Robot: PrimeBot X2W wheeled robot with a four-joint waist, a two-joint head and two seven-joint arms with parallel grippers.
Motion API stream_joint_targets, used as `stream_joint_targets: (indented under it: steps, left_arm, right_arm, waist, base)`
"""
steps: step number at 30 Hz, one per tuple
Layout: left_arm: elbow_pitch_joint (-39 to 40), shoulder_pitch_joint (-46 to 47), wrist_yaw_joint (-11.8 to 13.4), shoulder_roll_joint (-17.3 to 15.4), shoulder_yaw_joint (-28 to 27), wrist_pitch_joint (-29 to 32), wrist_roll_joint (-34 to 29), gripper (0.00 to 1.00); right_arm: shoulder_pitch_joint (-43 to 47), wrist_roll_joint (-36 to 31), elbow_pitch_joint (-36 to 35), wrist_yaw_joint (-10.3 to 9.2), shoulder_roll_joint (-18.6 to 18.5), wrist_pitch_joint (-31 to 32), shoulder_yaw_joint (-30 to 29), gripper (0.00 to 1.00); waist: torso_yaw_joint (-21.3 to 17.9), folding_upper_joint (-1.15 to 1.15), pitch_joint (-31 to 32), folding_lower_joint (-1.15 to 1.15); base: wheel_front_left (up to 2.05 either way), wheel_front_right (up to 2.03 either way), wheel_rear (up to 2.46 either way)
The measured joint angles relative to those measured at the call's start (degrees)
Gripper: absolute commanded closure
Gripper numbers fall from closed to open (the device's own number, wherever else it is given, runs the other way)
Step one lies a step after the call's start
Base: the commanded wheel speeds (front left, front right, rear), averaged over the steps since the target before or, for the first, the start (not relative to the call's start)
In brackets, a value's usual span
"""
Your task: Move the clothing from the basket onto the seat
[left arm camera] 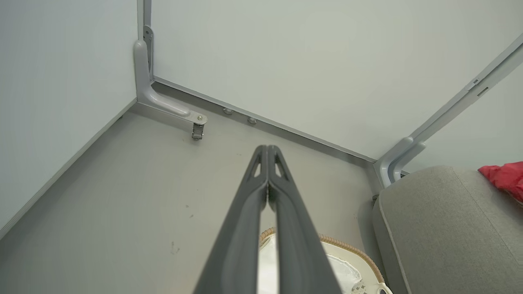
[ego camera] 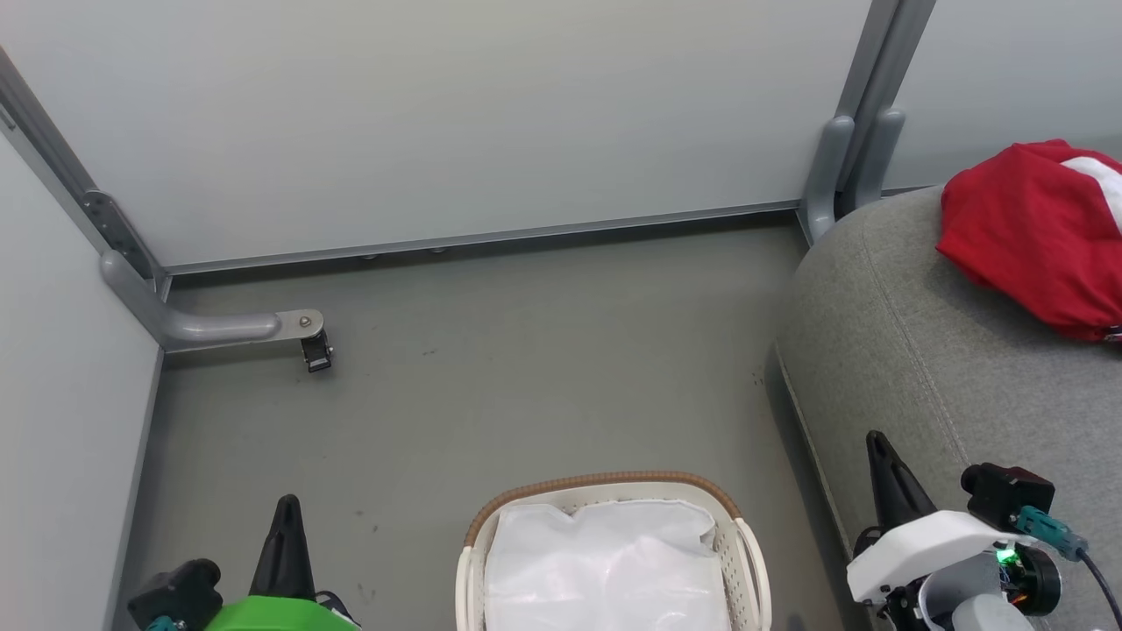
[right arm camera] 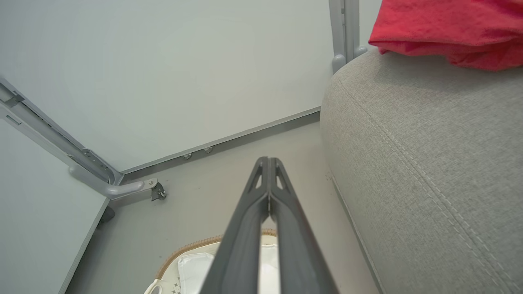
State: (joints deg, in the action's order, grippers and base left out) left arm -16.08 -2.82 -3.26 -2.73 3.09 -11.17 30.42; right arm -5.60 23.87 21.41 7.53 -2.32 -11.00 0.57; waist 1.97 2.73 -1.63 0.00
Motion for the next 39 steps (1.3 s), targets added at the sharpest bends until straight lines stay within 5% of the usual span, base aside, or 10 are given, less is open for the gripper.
stream_joint_targets:
  steps: [39]
  left_arm:
    - [3.24, 4.74, 0.84, 0.01, -4.82, 8.55, 30.14, 1.00]
  right_arm:
    - [-1.83, 33.30, -2.14, 0.00, -0.23, 8.48, -3.41, 1.00]
  waist:
    - [-0.73, 0.01, -0.33, 0.00]
  base:
    - [0.00, 0.00, 0.00]
